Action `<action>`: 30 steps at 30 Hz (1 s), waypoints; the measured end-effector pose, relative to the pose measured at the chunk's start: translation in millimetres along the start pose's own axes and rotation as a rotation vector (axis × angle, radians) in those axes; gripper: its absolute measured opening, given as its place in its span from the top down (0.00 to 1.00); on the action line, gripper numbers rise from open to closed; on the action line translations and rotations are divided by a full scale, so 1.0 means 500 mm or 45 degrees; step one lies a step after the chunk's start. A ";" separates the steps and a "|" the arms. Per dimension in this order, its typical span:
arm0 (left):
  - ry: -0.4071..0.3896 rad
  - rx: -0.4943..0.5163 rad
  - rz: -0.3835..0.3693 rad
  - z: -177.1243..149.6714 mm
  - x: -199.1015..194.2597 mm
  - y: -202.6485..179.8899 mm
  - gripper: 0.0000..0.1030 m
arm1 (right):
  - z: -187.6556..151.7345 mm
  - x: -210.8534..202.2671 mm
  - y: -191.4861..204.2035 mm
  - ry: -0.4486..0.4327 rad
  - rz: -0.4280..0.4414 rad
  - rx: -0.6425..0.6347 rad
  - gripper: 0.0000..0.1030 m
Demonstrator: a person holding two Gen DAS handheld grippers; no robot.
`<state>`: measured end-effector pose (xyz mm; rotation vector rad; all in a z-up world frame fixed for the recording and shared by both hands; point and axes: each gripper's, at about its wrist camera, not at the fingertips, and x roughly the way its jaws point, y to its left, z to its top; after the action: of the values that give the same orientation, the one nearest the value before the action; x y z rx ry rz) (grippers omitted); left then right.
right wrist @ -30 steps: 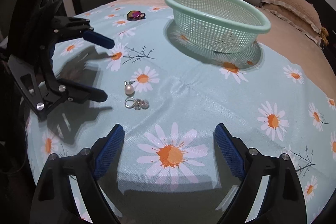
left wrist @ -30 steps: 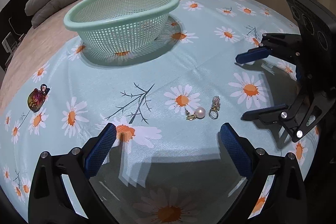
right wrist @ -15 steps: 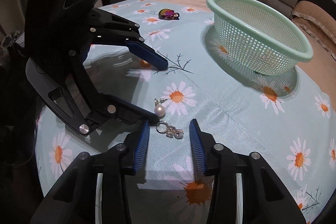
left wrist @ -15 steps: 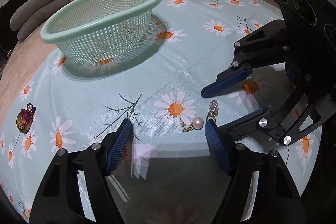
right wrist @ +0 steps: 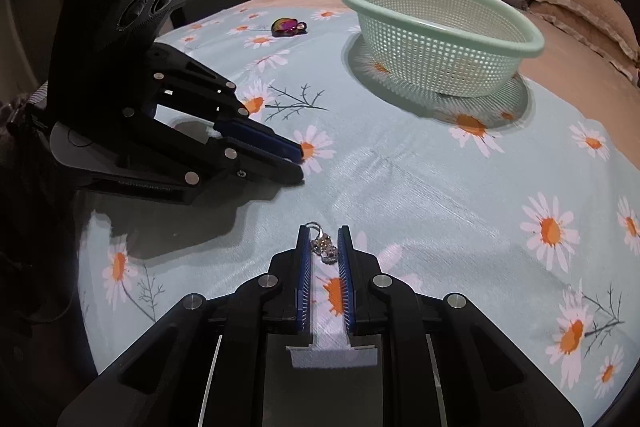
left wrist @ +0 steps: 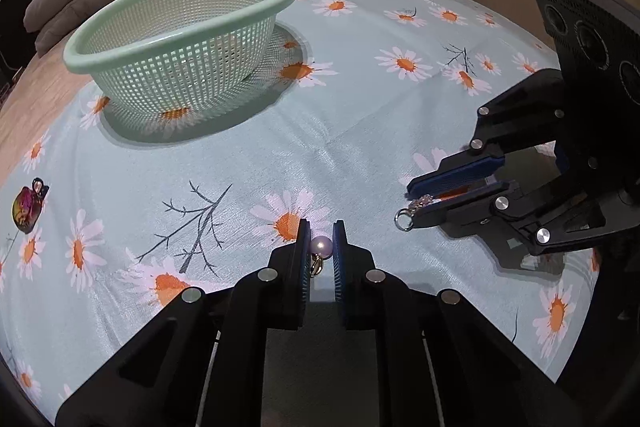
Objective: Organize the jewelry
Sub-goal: 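Grasp the last pearl earring with left tool while right tool grasps a silver charm, then carry pearl earring and charm into the green basket and open both tools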
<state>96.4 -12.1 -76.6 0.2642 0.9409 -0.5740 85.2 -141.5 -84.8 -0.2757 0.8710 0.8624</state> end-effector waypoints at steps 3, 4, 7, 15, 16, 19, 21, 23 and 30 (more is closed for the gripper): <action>-0.013 -0.084 0.011 -0.006 -0.005 -0.001 0.89 | -0.025 -0.017 -0.033 -0.031 0.077 0.130 0.87; -0.020 -0.114 0.006 -0.009 -0.004 0.003 0.89 | -0.031 -0.023 -0.045 -0.047 0.098 0.178 0.87; -0.026 -0.213 -0.031 -0.011 -0.010 0.016 0.89 | -0.046 -0.038 -0.057 -0.071 0.109 0.234 0.88; -0.048 -0.172 0.027 -0.016 -0.055 0.006 0.89 | -0.033 -0.081 -0.031 -0.114 0.088 0.192 0.88; -0.058 -0.168 0.035 -0.015 -0.061 0.006 0.89 | -0.026 -0.085 -0.027 -0.113 0.090 0.179 0.88; -0.078 -0.145 0.063 -0.008 -0.080 0.008 0.89 | -0.009 -0.108 -0.024 -0.136 0.114 0.142 0.88; -0.092 -0.140 0.074 -0.002 -0.094 0.013 0.89 | 0.011 -0.126 -0.026 -0.153 0.123 0.121 0.88; -0.114 -0.129 0.093 0.007 -0.112 0.020 0.89 | 0.035 -0.146 -0.029 -0.176 0.117 0.097 0.88; -0.205 -0.110 0.186 0.076 -0.192 0.057 0.89 | 0.130 -0.192 -0.041 -0.230 0.104 0.016 0.88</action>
<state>95.1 27.5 23.2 0.2044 0.7815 -0.4129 103.9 -172.2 27.1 -0.1496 0.7229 0.9422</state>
